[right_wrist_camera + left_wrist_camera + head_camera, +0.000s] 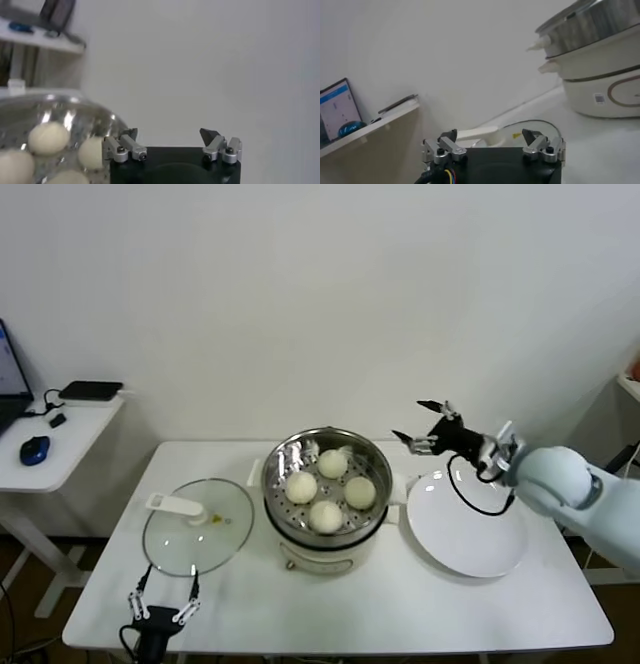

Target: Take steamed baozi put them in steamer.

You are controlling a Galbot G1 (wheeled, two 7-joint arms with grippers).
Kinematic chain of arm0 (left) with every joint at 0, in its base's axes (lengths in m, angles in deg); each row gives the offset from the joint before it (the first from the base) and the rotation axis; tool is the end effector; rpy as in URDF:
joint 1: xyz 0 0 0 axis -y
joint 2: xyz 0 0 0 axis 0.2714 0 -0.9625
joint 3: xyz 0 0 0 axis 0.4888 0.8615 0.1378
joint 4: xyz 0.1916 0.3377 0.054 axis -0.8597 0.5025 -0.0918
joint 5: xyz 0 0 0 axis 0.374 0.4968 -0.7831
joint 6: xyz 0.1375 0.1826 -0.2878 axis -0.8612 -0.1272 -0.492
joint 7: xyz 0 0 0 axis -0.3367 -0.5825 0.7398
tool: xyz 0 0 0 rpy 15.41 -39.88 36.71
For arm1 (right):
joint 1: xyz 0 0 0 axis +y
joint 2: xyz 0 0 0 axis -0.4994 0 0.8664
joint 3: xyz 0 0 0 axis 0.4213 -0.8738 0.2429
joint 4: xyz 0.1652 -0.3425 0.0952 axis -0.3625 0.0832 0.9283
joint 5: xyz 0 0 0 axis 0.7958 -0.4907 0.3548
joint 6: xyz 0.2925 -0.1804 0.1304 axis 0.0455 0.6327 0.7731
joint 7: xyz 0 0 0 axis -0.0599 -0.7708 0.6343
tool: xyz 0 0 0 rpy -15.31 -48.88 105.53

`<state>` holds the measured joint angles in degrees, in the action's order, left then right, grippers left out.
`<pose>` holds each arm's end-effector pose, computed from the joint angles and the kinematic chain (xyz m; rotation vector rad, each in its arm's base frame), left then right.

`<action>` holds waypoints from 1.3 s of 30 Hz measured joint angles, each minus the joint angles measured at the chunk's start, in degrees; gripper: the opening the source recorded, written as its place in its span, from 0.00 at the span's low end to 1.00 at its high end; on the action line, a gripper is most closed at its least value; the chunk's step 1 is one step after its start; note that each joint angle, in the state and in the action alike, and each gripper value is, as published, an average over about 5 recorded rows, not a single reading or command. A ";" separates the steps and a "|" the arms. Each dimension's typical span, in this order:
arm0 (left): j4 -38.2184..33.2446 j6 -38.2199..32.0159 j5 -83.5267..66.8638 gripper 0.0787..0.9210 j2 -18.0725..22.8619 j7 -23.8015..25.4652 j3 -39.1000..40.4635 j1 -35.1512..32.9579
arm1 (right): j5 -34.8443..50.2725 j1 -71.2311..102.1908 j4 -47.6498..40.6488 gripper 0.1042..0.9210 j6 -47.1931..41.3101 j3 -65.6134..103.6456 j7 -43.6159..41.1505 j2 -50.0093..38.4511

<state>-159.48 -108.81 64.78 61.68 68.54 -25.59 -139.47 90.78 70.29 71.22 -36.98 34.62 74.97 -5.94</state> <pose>0.1022 0.0947 -0.4700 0.0765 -2.9931 -0.7074 0.4179 -0.1565 -0.1579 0.9587 -2.8151 0.6662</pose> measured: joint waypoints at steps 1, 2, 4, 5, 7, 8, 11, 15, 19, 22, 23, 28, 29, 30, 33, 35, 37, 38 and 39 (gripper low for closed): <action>-0.02 -0.09 0.05 0.88 0.00 -0.08 0.01 -0.09 | -0.57 3.85 0.71 0.88 0.89 3.88 0.75 0.47; -0.03 -0.17 0.10 0.88 0.00 -0.17 0.00 -0.17 | -1.22 7.70 1.40 0.88 1.76 7.74 1.39 1.16; -0.03 -0.30 0.19 0.88 0.00 -0.34 -0.01 -0.30 | -2.66 15.31 2.67 0.88 3.40 15.38 2.31 3.03; -0.02 -0.34 0.24 0.88 0.00 -0.43 -0.01 -0.34 | -3.43 19.16 3.23 0.88 4.20 19.25 2.64 4.18; 0.01 -0.37 0.34 0.88 0.00 -0.60 0.04 -0.39 | -4.96 26.77 4.14 0.88 5.75 26.84 3.06 6.81; 0.04 -0.37 0.40 0.88 0.00 -0.68 0.10 -0.41 | -5.72 30.61 4.48 0.88 6.57 30.61 3.17 8.27; 0.08 -0.37 0.59 0.88 0.00 -0.87 0.38 -0.56 | -7.94 41.97 5.00 0.88 9.21 41.07 3.20 12.85; -0.02 -0.32 0.67 0.88 0.00 -1.00 0.57 -0.66 | -10.91 56.09 4.77 0.88 13.64 51.43 2.47 18.96; -0.22 -0.13 0.49 0.88 0.00 -1.01 0.55 -0.60 | -13.54 68.06 4.01 0.88 19.09 57.77 1.11 24.82; -0.32 -0.04 0.35 0.88 0.00 -1.01 0.56 -0.54 | -15.16 75.40 3.41 0.88 23.09 60.90 0.09 28.80; -0.33 -0.03 0.34 0.88 0.00 -1.02 0.57 -0.54 | -15.69 77.50 3.19 0.88 24.32 61.75 -0.18 30.03; -0.45 -0.02 0.37 0.88 0.00 -0.98 0.82 -0.62 | -18.11 84.30 2.31 0.88 29.02 64.69 -1.05 35.14; -0.50 -0.02 0.38 0.88 0.00 -0.96 0.85 -0.64 | -18.53 85.12 2.21 0.88 29.67 65.10 -1.19 35.98; -0.56 -0.01 0.38 0.88 0.00 -0.93 0.86 -0.65 | -18.90 85.81 2.15 0.88 30.23 65.44 -1.30 36.73; -0.69 0.02 0.38 0.88 0.00 -0.86 0.83 -0.64 | -19.87 87.53 1.91 0.88 31.65 66.31 -1.53 38.70; -0.77 0.05 0.37 0.88 0.00 -0.85 0.82 -0.63 | -20.50 88.41 1.77 0.88 32.41 66.70 -1.64 39.83; -0.86 0.08 0.33 0.88 0.00 -0.83 0.84 -0.64 | -21.13 89.09 1.70 0.88 33.01 66.96 -1.74 40.85; -0.92 0.10 0.31 0.88 0.00 -0.82 0.85 -0.64 | -21.43 89.38 1.68 0.88 33.28 67.07 -1.78 41.33; -0.98 0.12 0.28 0.88 0.00 -0.81 0.85 -0.64 | -21.71 89.61 1.66 0.88 33.50 67.16 -1.81 41.76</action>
<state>-160.46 -108.69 65.06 61.68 67.73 -24.73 -140.11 69.08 159.91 72.87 -3.48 101.78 73.16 35.82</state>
